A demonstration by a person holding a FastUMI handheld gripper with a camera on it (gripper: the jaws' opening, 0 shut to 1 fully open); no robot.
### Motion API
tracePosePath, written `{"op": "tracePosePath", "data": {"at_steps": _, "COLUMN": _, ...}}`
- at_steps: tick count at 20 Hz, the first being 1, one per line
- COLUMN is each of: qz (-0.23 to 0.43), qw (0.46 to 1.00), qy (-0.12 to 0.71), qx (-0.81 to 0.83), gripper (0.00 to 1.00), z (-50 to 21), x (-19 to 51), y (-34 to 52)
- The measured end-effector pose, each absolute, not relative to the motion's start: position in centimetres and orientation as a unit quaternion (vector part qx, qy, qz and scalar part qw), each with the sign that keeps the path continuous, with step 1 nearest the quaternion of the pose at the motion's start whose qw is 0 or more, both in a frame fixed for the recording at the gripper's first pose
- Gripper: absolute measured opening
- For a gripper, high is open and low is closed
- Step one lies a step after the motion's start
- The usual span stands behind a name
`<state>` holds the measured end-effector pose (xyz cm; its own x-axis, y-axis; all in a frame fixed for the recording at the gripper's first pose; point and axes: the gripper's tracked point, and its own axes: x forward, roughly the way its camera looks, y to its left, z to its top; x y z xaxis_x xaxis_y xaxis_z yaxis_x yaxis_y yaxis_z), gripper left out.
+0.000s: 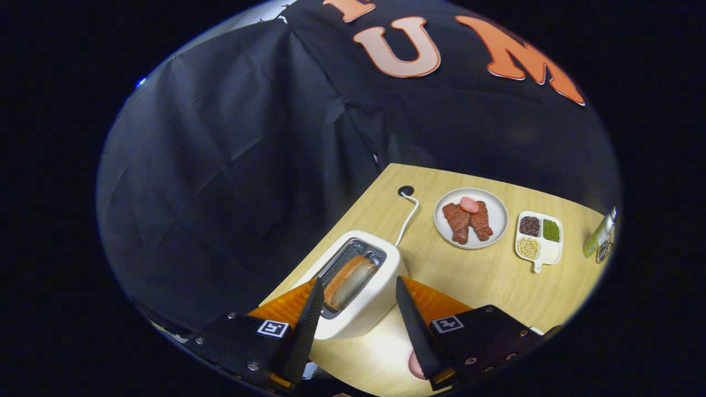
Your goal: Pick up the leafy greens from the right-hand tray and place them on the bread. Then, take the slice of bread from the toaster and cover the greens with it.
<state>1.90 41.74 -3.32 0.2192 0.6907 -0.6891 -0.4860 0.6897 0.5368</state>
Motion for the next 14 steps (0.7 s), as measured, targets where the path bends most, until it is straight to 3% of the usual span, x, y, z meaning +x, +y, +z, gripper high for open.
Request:
{"op": "tracePosePath", "data": {"at_steps": 11, "qz": 0.366, "qw": 0.723, "qy": 0.584, "qx": 0.060, "gripper": 0.79, "z": -9.3, "x": 1.5, "y": 46.2}}
{"op": "tracePosePath", "data": {"at_steps": 14, "qz": 0.362, "qw": 0.715, "qy": 0.595, "qx": 0.060, "gripper": 0.67, "z": -10.4, "x": 1.3, "y": 46.2}}
